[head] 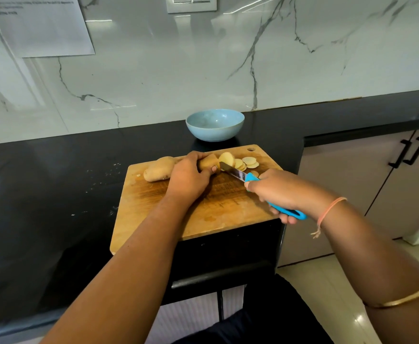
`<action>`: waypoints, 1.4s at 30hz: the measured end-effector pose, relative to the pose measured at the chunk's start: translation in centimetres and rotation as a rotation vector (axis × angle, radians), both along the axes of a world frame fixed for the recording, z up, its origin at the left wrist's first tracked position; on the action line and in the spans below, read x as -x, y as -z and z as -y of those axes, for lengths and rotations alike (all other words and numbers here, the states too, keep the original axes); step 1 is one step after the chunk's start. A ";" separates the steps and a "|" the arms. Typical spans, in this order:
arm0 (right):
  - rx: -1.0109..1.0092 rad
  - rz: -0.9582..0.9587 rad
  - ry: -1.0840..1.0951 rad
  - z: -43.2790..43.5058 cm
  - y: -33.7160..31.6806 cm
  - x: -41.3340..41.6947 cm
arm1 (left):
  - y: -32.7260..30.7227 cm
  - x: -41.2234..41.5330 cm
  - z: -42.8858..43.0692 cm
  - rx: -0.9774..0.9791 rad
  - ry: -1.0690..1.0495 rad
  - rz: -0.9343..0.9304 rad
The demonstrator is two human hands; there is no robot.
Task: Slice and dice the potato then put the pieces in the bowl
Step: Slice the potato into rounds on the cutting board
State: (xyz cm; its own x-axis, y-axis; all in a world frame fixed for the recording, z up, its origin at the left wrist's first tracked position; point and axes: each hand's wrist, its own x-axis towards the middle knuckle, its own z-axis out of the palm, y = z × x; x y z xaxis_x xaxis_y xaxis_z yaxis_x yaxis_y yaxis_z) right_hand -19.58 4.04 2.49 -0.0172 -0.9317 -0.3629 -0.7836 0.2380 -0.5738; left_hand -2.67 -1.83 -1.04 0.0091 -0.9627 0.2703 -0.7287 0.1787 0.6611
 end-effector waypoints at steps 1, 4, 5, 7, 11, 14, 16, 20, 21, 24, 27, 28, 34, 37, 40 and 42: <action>0.019 0.040 0.031 0.2 0.1 0.1 | 0.0 0.0 0.0 -0.004 0.002 -0.009; 0.046 0.151 0.136 0.5 -0.1 0.4 | 0.0 -0.1 0.0 -0.022 0.011 -0.024; 0.049 0.156 0.150 0.6 -0.2 0.5 | -0.1 -0.1 -0.1 -0.028 0.013 -0.021; 0.086 0.145 0.144 0.5 -0.2 0.5 | -0.1 -0.1 0.0 -0.039 0.018 -0.014; 0.253 0.087 0.025 0.2 0.2 -0.5 | -0.2 -0.2 0.0 -0.040 0.018 -0.018; 0.378 -0.059 -0.051 0.1 0.7 -1.7 | -0.1 -0.1 0.1 -0.034 0.006 -0.033; 0.432 -0.094 -0.064 0.0 1.1 -2.4 | 0.1 -0.1 0.2 -0.024 -0.001 -0.055; 0.471 -0.072 -0.096 -0.5 1.7 -3.1 | 0.3 -0.1 0.3 -0.012 -0.003 -0.077; 0.472 -0.075 -0.106 -0.5 1.8 -3.2 | 0.3 -0.1 0.3 -0.010 -0.004 -0.079; 0.465 -0.109 -0.115 -0.6 2.1 -3.5 | 0.2 -0.1 0.3 -0.013 -0.012 -0.087; 0.469 -0.162 -0.110 -0.6 2.3 -4.1 | 0.2 0.0 0.4 -0.022 -0.018 -0.092; 0.474 -0.178 -0.107 -0.6 2.3 -4.4 | 0.2 0.0 0.4 -0.025 -0.017 -0.099; 0.497 -0.155 -0.057 -0.8 2.4 -4.7 | 0.4 -0.2 0.8 -0.020 -0.019 -0.111; 0.454 -0.149 -0.060 -0.7 2.2 -4.7 | 0.4 -0.1 0.9 -0.017 -0.025 -0.107; 0.419 -0.173 -0.056 -0.5 2.0 -4.9 | 0.4 -0.1 0.9 -0.021 -0.033 -0.104; 0.379 -0.189 -0.041 -0.4 1.8 -5.1 | 0.4 -0.1 0.8 -0.022 -0.032 -0.102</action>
